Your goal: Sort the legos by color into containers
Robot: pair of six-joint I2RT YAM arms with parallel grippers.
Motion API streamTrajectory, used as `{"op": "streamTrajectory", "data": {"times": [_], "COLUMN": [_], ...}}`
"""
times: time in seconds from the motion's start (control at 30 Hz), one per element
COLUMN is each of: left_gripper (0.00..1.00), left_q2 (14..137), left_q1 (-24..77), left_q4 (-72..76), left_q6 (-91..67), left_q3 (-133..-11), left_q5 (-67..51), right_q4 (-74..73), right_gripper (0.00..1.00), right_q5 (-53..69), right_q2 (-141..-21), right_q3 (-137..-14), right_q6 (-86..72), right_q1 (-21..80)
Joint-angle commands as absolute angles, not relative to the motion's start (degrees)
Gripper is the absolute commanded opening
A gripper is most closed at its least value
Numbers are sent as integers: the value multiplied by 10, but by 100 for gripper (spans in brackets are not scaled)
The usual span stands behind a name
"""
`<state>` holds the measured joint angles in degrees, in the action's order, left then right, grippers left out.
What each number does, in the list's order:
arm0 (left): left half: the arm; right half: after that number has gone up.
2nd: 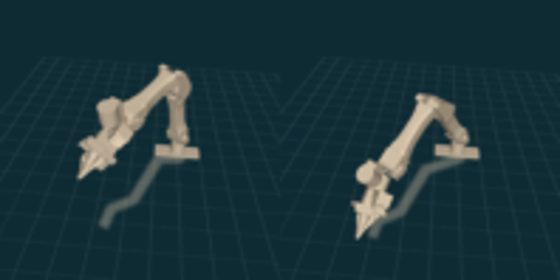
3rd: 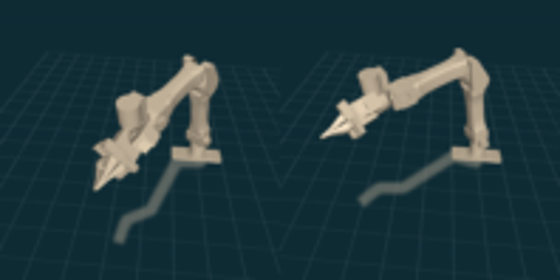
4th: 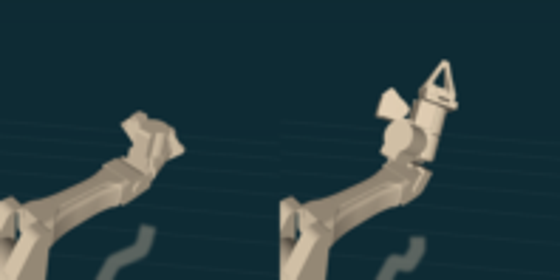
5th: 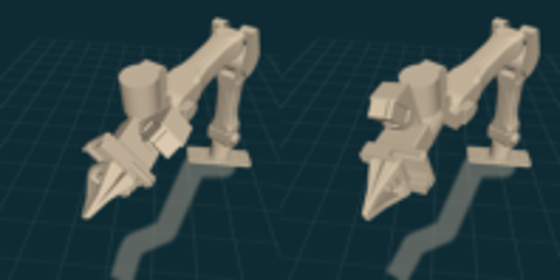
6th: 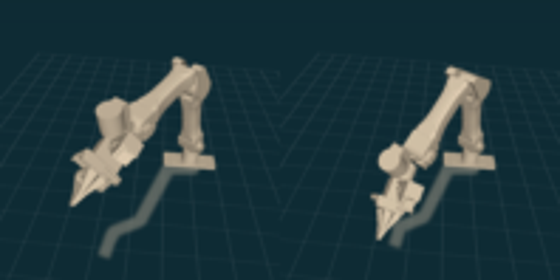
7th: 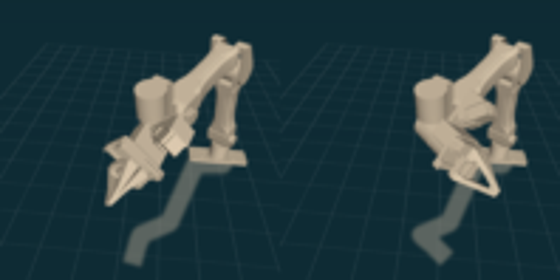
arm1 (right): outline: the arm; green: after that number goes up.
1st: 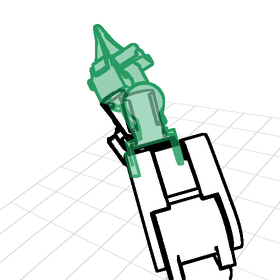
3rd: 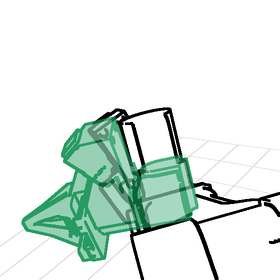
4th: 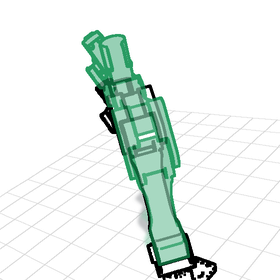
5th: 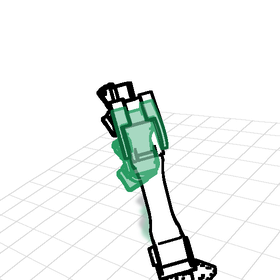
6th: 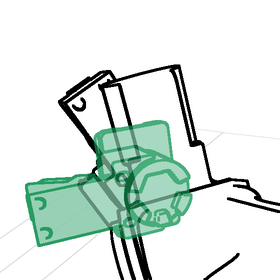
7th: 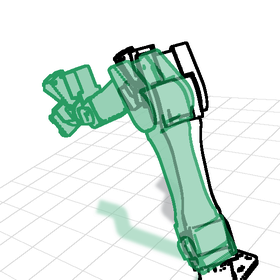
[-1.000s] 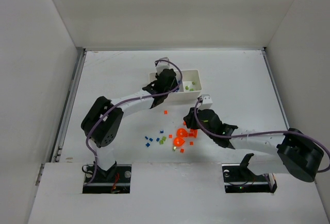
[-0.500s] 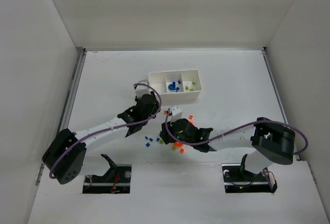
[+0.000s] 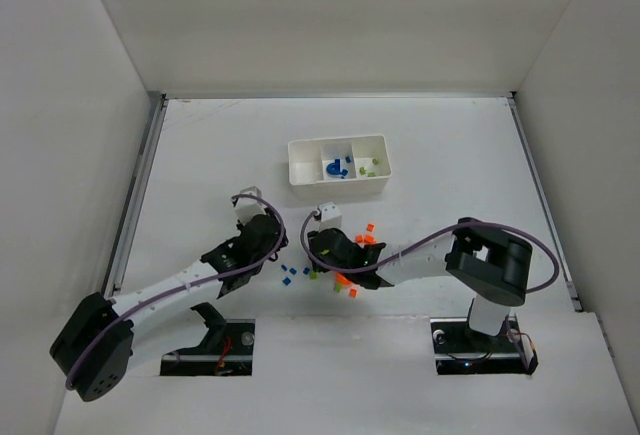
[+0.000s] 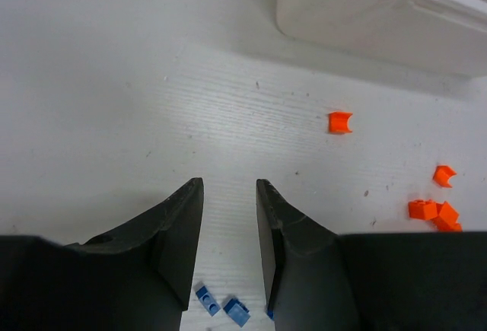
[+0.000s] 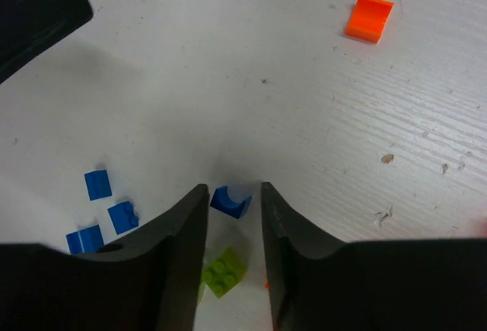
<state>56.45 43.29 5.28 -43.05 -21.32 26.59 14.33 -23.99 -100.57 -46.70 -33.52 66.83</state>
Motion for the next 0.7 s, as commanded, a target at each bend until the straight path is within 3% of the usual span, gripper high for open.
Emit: {"op": "streamTrajectory", "data": {"times": [0.0, 0.13, 0.27, 0.43, 0.67], "left_gripper": [31, 31, 31, 31, 31], "left_q2": [532, 498, 469, 453, 475], "left_q1": [435, 450, 466, 514, 551], "left_q4": [32, -3, -41, -64, -69], "left_q6": [-450, -465, -465, -478, -492], "left_q3": [-191, -169, -158, -156, -163], "left_q5": [271, 253, 232, 232, 254], "right_q4": [135, 108, 88, 74, 81], "right_gripper": [33, 25, 25, 25, 25], "right_q5": [-266, -272, -275, -263, -222], "right_q2": [-1016, -987, -928, -866, -931], "right_q3": [-489, -496, -499, -538, -647], "right_q6": [-362, -356, -326, -262, -207], "right_q1": [672, 673, 667, 586, 470]}}
